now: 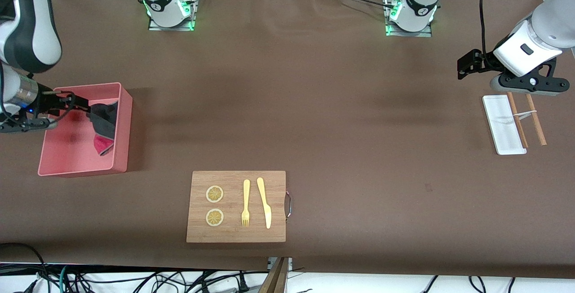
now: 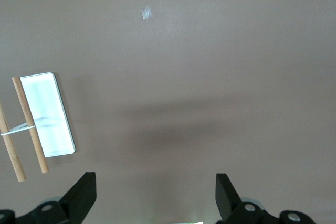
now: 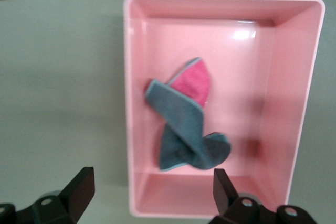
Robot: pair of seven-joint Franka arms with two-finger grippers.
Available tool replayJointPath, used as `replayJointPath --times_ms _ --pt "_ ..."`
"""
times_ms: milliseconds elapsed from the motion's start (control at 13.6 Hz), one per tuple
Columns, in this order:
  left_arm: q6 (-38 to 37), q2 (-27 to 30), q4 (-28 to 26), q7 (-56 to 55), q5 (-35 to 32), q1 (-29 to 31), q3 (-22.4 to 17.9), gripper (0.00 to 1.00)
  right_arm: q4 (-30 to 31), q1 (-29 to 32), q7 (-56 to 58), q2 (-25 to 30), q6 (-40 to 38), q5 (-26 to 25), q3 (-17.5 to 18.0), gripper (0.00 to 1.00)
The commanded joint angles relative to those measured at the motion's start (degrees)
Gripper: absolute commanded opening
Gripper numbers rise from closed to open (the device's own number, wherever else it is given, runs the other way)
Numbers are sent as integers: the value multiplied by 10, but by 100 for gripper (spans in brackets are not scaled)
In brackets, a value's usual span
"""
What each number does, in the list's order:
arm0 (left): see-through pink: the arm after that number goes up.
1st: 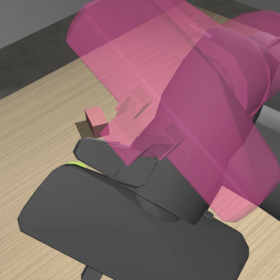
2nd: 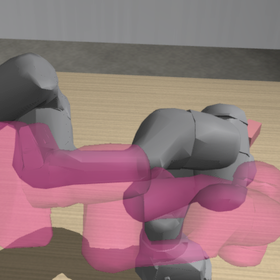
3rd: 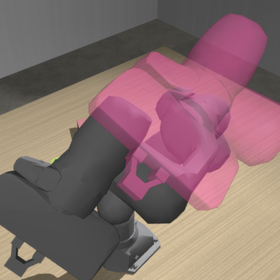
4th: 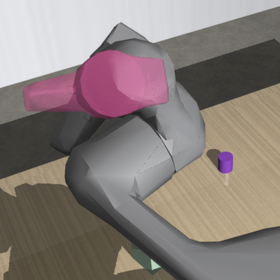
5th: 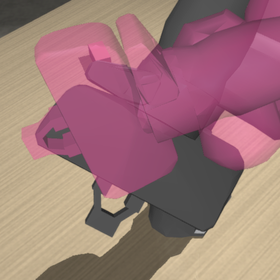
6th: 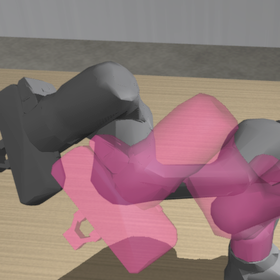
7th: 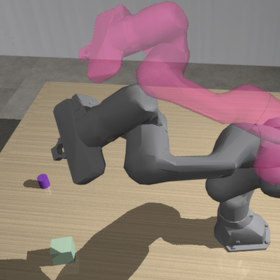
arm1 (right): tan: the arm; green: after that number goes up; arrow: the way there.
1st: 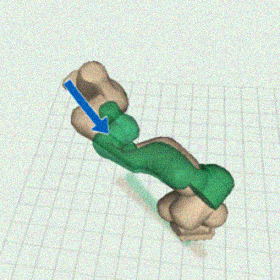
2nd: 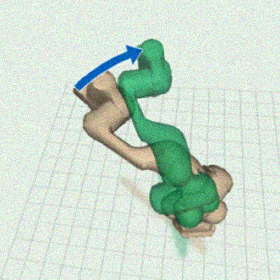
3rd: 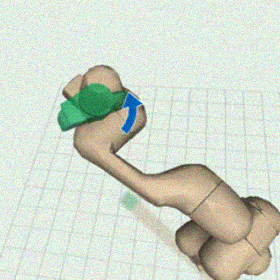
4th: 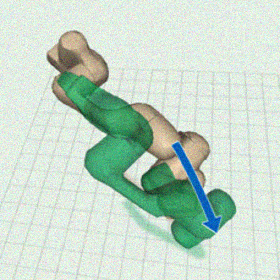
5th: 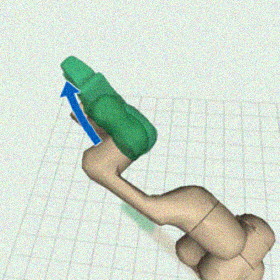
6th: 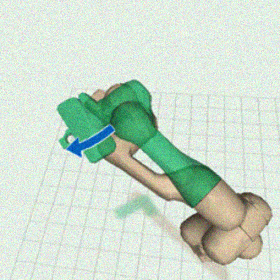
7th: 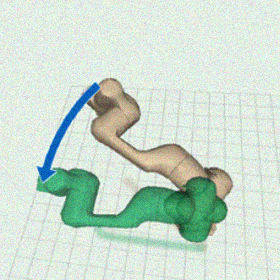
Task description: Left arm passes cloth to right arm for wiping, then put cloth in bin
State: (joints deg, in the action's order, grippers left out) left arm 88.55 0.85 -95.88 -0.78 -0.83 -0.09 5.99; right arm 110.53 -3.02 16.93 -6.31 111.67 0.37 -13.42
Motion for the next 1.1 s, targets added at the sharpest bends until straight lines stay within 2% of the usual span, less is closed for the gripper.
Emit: replayJointPath --times_ms 0,294,662,1030 --pt "-12 -5 14 -4 7 3 1 100 -2 4 -63 66 -56 5 44 100" --pt "-12 -4 14 -4 7 3 1 100 -64 4 -96 104 -160 5 81 100" --pt "-10 -4 16 3 7 3 0 100 -80 3 -98 128 -196 6 109 100" --pt "-8 -5 18 3 7 3 0 100 -105 -3 -99 122 -210 4 112 100"
